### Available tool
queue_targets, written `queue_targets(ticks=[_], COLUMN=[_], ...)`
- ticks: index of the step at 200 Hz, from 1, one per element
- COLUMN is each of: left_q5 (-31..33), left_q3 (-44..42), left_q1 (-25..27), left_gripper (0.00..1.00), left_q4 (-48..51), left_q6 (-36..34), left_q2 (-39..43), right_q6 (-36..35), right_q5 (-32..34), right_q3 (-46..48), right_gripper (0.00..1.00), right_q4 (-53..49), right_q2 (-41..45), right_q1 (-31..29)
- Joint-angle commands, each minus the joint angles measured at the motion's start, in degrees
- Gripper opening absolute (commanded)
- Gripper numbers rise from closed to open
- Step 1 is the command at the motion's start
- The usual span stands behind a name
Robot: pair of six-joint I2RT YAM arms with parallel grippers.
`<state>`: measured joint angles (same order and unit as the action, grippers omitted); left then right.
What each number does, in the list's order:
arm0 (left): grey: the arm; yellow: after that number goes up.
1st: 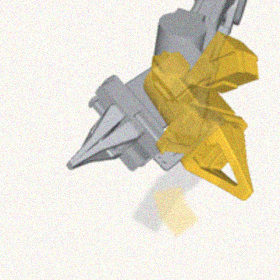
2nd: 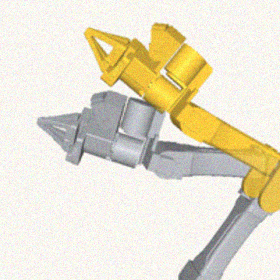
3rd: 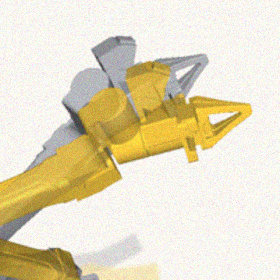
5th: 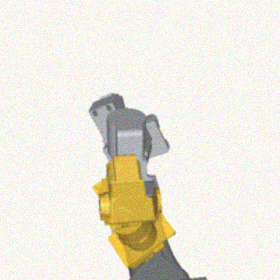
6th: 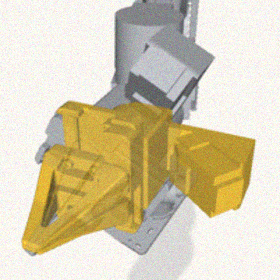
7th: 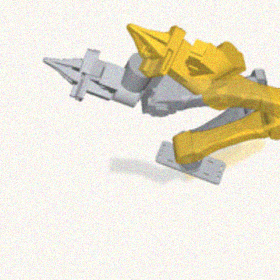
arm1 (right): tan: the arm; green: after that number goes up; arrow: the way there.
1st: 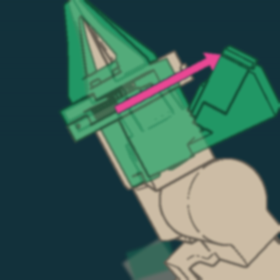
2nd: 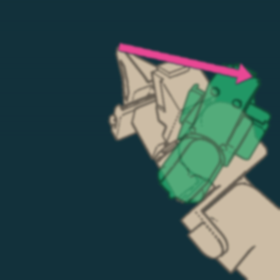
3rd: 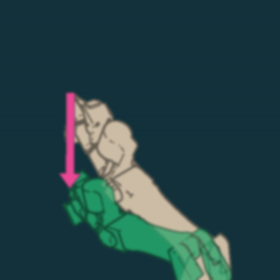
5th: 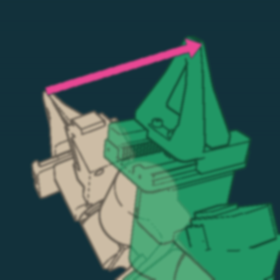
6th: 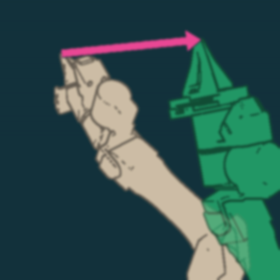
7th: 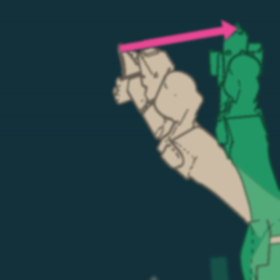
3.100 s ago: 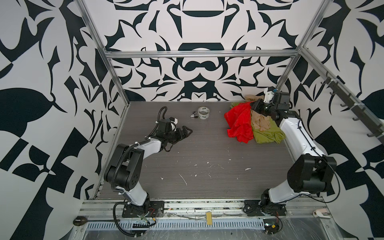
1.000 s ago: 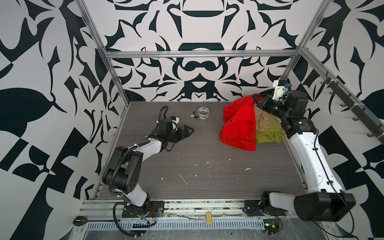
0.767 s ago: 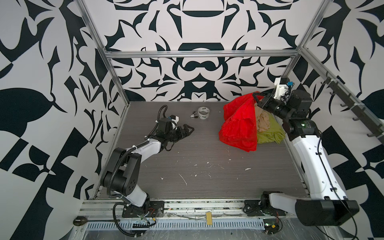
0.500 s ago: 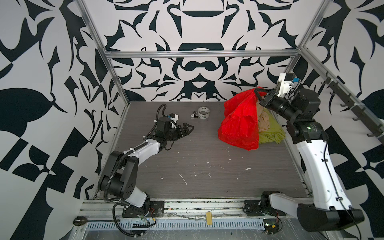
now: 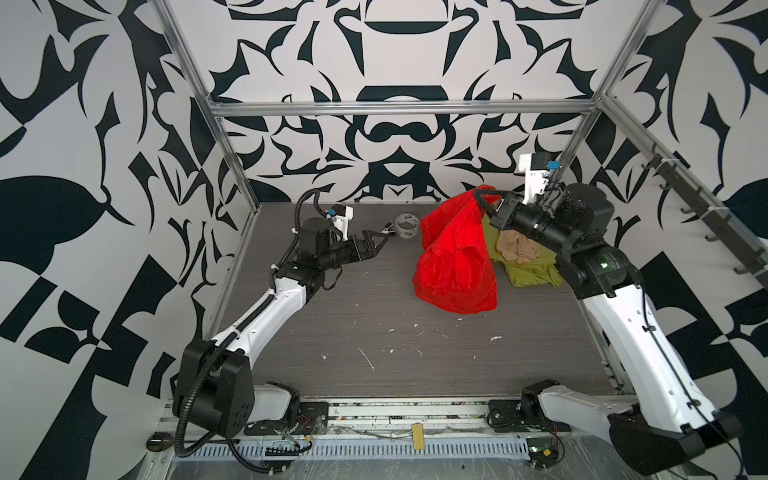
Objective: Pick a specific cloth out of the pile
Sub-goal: 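Swing the red cloth to table center with right gripper while left gripper reaches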
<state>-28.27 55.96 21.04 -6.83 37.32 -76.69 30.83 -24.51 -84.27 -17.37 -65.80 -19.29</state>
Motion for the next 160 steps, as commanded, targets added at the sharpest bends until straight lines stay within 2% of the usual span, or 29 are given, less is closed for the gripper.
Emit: queue_targets(ticks=[1, 47, 84, 126, 160], left_q5=[-1.39, -4.82, -5.48, -6.19, -5.68], left_q3=[1.3, 1.6, 0.89, -0.24, -0.62], left_q1=[0.18, 0.4, 1.41, 2.45, 4.68], left_gripper=[0.99, 0.99, 0.99, 1.0, 1.0], left_q4=[2.26, 2.98, 4.63, 3.71, 2.85], left_q6=[-1.71, -2.65, -6.16, -9.02, -14.09], left_q2=[1.82, 3.21, 7.97, 10.35, 10.78], right_q6=[-2.66, -1.76, -0.75, 1.92, 3.92], right_q5=[2.53, 1.75, 0.92, -2.44, -5.8], right_q3=[-0.25, 2.58, 5.18, 7.43, 8.86], right_gripper=[0.0, 0.0, 0.0, 0.0, 0.0], right_q4=[2.28, 2.97, 4.39, 7.53, 9.56], right_q2=[0.8, -2.61, -5.56, -9.55, -11.56], right_q1=[-3.68, -8.36, -11.9, -13.14, -13.63])
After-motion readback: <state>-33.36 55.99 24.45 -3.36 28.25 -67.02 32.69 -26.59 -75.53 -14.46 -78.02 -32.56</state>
